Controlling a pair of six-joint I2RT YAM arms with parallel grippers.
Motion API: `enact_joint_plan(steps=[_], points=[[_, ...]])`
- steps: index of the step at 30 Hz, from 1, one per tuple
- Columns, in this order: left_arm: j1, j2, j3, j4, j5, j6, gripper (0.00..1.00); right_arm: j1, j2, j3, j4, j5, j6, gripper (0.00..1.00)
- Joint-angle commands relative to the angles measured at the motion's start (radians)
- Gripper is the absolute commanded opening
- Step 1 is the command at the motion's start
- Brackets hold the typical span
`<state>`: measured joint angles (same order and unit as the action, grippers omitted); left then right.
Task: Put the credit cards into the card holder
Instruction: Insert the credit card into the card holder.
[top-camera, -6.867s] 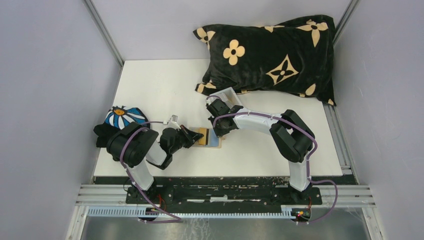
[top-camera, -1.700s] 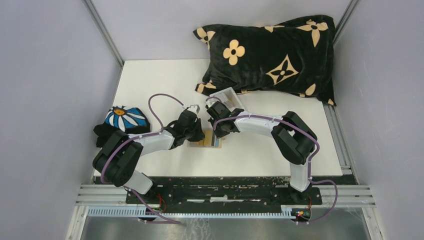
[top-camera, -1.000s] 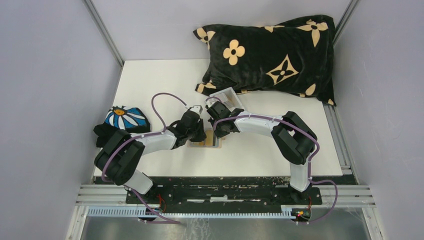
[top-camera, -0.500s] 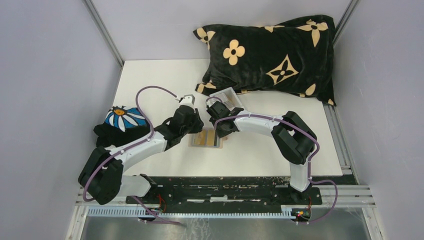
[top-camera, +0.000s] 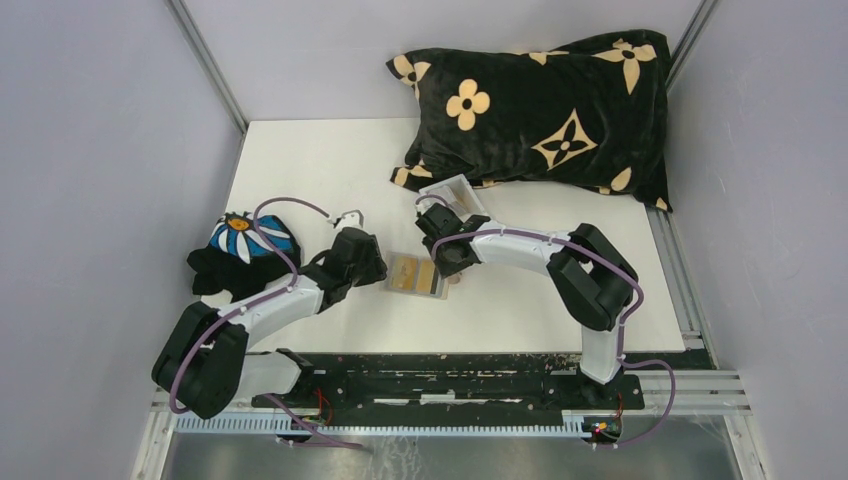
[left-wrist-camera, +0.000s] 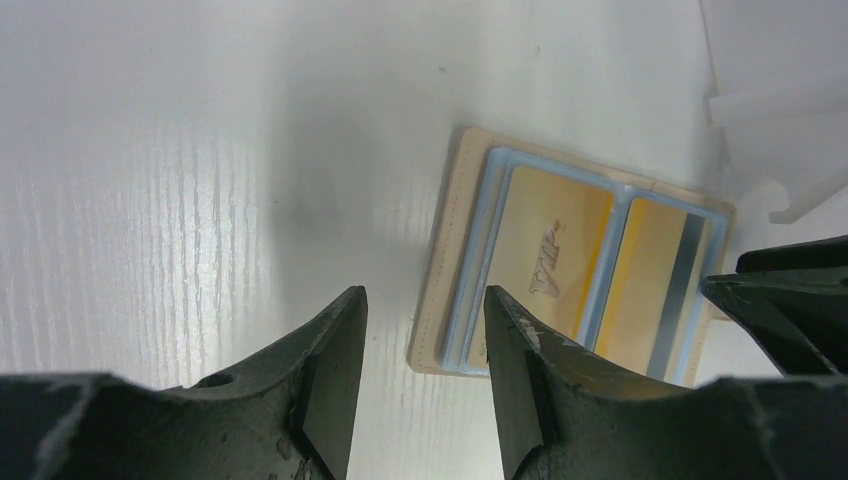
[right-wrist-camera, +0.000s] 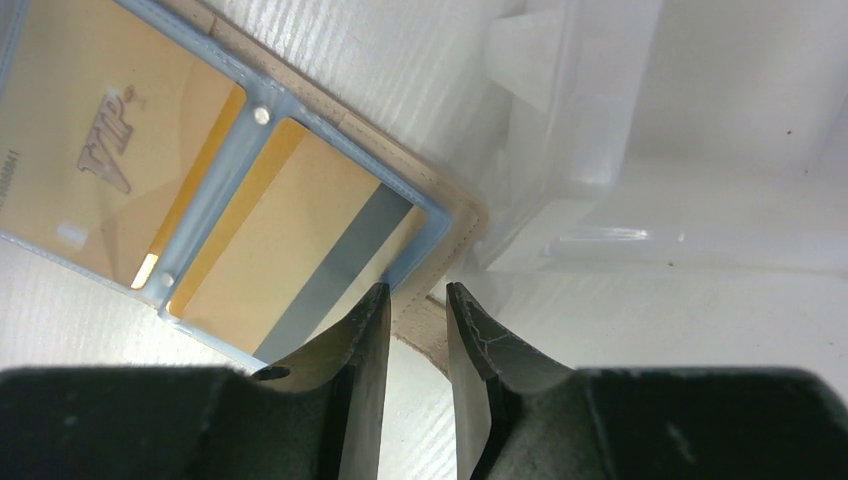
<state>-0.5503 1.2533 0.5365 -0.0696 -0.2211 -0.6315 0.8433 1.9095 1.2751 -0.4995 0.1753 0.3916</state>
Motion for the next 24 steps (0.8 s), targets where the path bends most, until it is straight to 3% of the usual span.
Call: enact_joint_plan(steps=[1,11,24], points=[[0.03,-0.015,-0.015,0.069,0.038,-0.044,0.55,-0.003,-0.064,-0.018,-0.027,0.037,0.009,0.33],[0.038,0.01,-0.036,0.112,0.098,-0.064,0.52,-0.003,-0.115,-0.045,-0.033,0.046,0.019,0.32],[0.04,0.018,-0.059,0.12,0.111,-0.062,0.48,-0.001,-0.15,-0.144,-0.015,0.004,0.071,0.12]])
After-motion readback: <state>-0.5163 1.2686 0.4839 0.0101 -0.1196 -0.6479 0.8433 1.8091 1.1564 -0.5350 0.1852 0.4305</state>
